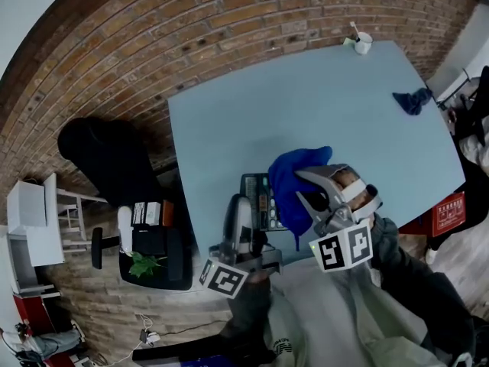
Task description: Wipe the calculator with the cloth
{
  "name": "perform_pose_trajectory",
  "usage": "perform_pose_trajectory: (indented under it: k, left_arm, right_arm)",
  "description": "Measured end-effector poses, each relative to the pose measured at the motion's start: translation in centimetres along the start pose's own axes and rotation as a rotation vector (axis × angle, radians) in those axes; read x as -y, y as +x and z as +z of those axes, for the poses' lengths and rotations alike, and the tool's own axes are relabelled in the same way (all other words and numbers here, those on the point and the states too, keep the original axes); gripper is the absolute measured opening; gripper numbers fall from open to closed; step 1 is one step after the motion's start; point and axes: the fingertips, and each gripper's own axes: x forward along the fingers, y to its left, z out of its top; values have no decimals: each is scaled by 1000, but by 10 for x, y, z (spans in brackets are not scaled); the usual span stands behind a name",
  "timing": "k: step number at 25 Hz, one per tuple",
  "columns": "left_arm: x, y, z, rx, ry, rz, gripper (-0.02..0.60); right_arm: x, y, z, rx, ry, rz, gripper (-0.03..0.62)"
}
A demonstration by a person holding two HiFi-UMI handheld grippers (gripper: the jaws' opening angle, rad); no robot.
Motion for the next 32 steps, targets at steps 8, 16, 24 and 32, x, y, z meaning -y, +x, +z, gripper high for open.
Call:
perform_pose_trajectory:
  k: [8, 16, 24, 32]
  left_arm:
    - [18, 5, 0, -18, 123, -117, 37]
    - [38, 4, -16, -121, 126, -233, 37]
    - [38, 7, -45, -212, 86, -210, 37]
    - [5, -8, 3, -30, -17, -125, 35]
  right_arm:
    - [-28, -14, 8, 32, 91, 97, 48]
    - [27, 3, -11, 115, 371, 176, 48]
    - [14, 13, 60, 275, 125, 267, 48]
    - [15, 2, -3, 164, 298, 346, 48]
